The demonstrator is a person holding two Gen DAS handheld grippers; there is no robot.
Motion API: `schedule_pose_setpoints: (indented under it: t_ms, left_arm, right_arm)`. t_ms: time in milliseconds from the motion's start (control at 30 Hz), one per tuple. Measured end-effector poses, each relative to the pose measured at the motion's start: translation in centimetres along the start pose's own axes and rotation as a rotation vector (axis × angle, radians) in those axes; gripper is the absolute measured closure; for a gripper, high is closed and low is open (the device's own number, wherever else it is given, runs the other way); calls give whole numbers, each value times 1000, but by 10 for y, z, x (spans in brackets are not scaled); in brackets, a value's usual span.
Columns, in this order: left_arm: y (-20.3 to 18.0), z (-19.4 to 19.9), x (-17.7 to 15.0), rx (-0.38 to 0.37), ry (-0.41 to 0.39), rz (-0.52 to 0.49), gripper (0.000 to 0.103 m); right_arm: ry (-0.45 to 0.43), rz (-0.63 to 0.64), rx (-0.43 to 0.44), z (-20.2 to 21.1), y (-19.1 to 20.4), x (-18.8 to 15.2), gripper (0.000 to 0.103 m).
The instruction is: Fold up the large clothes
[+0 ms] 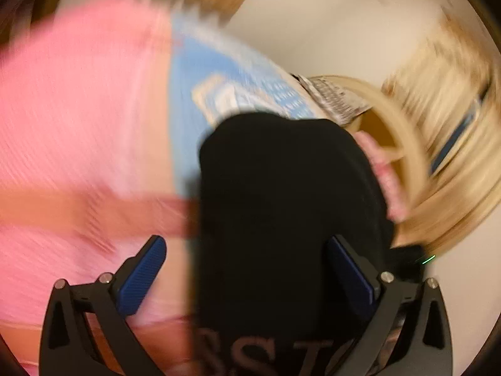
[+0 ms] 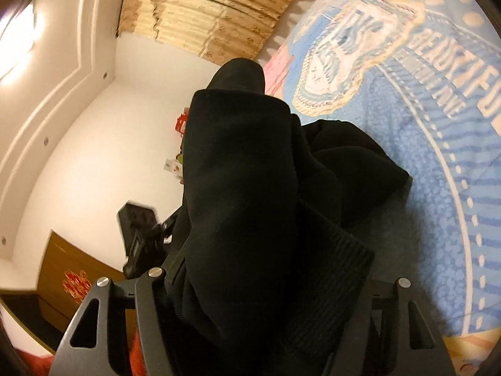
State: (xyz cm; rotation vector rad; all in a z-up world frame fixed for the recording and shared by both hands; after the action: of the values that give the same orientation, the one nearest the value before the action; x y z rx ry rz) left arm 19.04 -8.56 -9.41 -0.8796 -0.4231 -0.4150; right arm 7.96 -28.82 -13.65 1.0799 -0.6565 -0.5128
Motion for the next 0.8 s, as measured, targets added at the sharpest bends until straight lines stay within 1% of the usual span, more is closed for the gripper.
schedule_pose_setpoints:
  t_ms: [33,67,100,133,200,267,367,433,500,533,567,600,667,700,733,800]
  left_arm:
    - [7,-11,-4,-81,31,80,0]
    - [13,-26,-10,-178,73,160,0]
    - [16,-36,-15,-236,98,205,0]
    - [14,-38,-16,-249,97,200,0]
    - [-4,-37,-14,-227,109,85,0]
    - [-15,-37,-12,-202,121,14,0]
    - [-17,-37,-11,-185,99,-13,0]
    - [-24,-31,-11,-157,61,-41,0]
    - [-29,-22,-14,-145,27,-72,3]
    - [-32,-18,-15,-148,6,-78,4]
    - [-35,-12,-17,-161,-4,-75,4]
    - [-39,-3,-18,-169,-30,-80,4]
    - [-46,17,-20,-183,-78,-85,5]
    - [-48,24,-17,-184,-98,-90,5]
    - [-51,28,-15,-181,-113,-96,5]
    - [-55,57,-17,-150,-157,-117,5]
  right_arm:
    - [4,-15,9,-1,-4,2,37]
    - [7,-29,15,0,-9,3,37]
    - [9,-43,20,-2,-13,7,37]
    - [14,-63,30,-2,-23,9,36]
    - [28,-94,67,-5,-31,12,35]
    - [37,-101,88,-9,-37,14,35]
    - [47,-85,76,-16,-37,18,34]
    - [54,-50,35,-25,-32,18,32]
    - [54,1,-13,-26,-22,15,33]
    - [47,15,-6,-24,-15,13,33]
    - [40,13,14,-22,-8,9,33]
    - [34,14,46,-18,1,5,33]
    - [30,37,77,-15,17,-2,33]
    - [36,36,116,-14,27,-7,33]
    - [47,29,148,-16,34,-9,33]
    - [73,35,193,-21,49,-17,33]
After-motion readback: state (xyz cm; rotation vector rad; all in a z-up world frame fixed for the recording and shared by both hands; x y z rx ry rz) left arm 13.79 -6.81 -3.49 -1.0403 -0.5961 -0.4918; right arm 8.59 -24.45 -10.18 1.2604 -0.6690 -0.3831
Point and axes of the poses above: each gripper's, at about its wrist camera, not at the fingertips, and z roughly against the way its jaws point, y to its left, x to its top, the point moved 6 cm from there along -z, roughly the way its jaws point, and after that the axes turned 10 degrees about -z, right-handed, at the moved point
